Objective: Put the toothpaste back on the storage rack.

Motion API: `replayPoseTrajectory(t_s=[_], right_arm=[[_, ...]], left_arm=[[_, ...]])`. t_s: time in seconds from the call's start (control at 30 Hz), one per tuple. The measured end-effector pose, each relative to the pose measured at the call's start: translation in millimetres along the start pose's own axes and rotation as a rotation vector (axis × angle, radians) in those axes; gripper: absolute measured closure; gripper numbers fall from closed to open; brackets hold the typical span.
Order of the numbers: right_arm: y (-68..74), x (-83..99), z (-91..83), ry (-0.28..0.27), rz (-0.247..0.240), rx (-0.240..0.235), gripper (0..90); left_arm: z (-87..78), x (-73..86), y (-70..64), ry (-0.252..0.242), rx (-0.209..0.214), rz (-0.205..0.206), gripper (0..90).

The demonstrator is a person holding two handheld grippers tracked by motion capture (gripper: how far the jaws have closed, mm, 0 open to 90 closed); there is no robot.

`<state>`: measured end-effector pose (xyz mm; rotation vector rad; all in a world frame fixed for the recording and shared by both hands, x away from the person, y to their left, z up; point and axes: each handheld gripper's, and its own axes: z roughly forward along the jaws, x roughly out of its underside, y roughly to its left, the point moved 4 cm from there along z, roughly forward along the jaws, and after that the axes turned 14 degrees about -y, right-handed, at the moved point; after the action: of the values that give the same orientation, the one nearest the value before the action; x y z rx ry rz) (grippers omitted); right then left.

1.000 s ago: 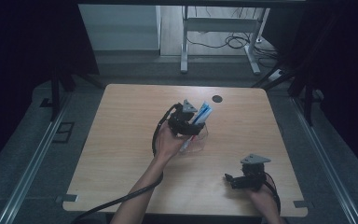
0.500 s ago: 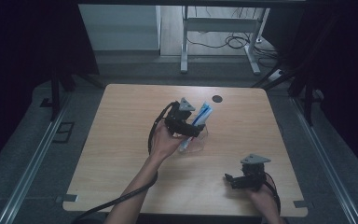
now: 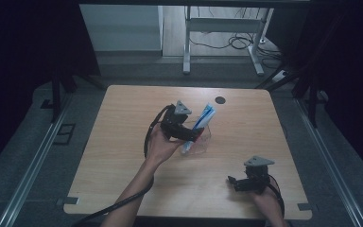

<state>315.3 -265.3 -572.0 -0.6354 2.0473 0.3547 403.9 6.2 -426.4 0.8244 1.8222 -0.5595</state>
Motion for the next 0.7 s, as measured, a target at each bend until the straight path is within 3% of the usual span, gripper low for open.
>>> replayPoseTrajectory(t_s=[0.3, 0.7], right_arm=[[0.0, 0.0, 0.0, 0.000, -0.001, 0.000, 0.0], [-0.1, 0.0, 0.0, 0.000, -0.002, 0.000, 0.0]], left_arm=[[-15.8, 2.7, 7.4, -0.025, 0.011, -0.046, 12.0], [-34.7, 6.5, 10.7, -0.034, 0.017, -0.033, 2.4]])
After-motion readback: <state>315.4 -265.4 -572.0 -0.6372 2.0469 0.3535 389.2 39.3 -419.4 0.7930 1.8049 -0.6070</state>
